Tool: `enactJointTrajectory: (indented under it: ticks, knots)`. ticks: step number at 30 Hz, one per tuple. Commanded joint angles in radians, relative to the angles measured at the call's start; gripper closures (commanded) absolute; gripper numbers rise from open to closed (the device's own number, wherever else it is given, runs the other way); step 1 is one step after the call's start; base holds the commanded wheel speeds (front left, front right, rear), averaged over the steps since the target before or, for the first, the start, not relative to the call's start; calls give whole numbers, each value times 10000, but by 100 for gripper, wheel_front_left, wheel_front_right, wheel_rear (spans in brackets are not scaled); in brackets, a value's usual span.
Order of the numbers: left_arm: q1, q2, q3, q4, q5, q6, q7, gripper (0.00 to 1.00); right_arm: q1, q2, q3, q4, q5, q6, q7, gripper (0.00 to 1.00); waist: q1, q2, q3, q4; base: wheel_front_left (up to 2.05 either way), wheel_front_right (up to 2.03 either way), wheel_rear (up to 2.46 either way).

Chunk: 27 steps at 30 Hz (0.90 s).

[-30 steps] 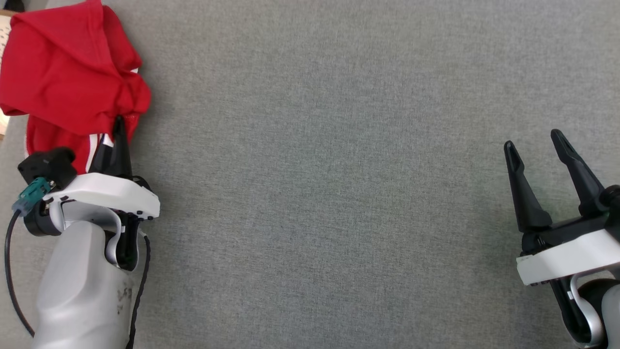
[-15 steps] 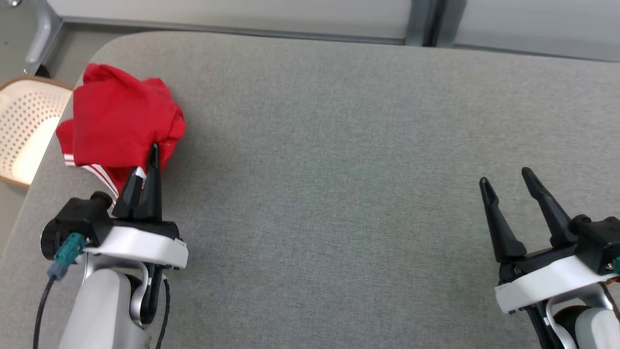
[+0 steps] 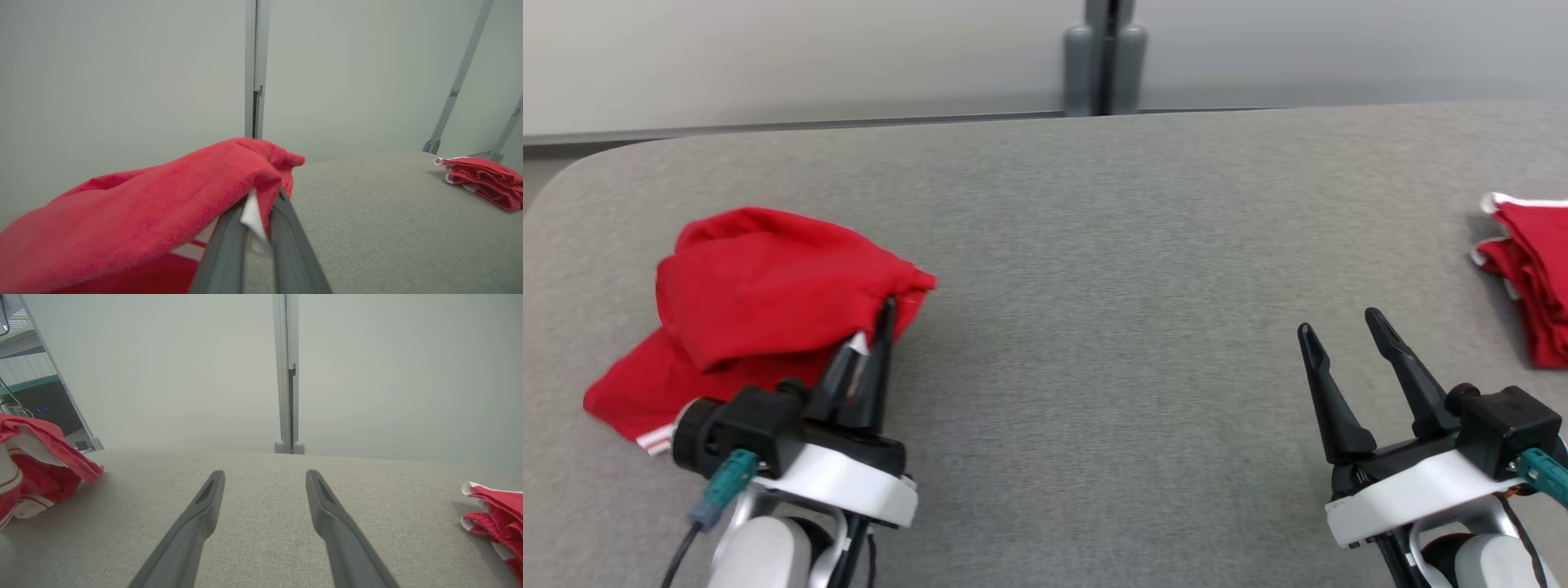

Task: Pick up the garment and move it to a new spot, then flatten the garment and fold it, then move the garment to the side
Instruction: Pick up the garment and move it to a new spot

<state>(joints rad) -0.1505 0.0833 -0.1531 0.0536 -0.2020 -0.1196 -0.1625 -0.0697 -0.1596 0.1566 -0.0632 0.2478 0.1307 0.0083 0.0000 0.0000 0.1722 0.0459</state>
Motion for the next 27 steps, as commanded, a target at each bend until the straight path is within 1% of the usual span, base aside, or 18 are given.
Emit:
enactJointTrajectory:
  ticks: [1,6,13,16,17,20,23,24,25,27]
  knots:
    - [5,-13,-281,-133,85,-20,143,100,39,32,15,49,39,0,-91,0,0,0,-47,-693,0,0,0]
    - [-481,-92,-1244,-60,92,-77,459,100,-143,167,139,106,163,0,-223,0,0,0,277,-1846,0,0,0]
    - [-1683,-184,-2629,683,-28,-111,556,100,-344,350,266,328,320,0,-499,0,0,0,982,-3449,0,0,0]
    - [-2155,-206,-3194,1095,-75,-122,569,100,-338,445,251,459,398,0,-664,0,0,0,1262,-3881,0,0,0]
    - [-2155,-206,-3194,1095,-75,-122,569,100,-338,445,251,459,398,0,-664,0,0,0,1262,-3881,0,0,0]
    - [-2548,-180,-3732,1616,-198,-105,625,100,-378,558,254,621,476,0,-855,0,0,0,1527,-4112,0,0,0]
    - [-2814,-25,-4260,2243,-380,-108,744,100,-424,611,279,760,508,0,-1008,0,0,0,1651,-4183,0,0,0]
    - [-2894,13,-4355,2412,-417,-109,745,64,-440,625,290,814,514,0,-1035,0,0,0,1658,-4176,0,0,0]
    - [-2939,45,-4484,2553,-481,-109,735,0,-472,642,291,865,518,0,-1063,0,0,0,1642,-4157,0,0,0]
    - [-2937,126,-4709,2698,-598,-110,585,0,-513,627,292,943,514,0,-1105,0,0,0,1540,-4045,0,0,0]
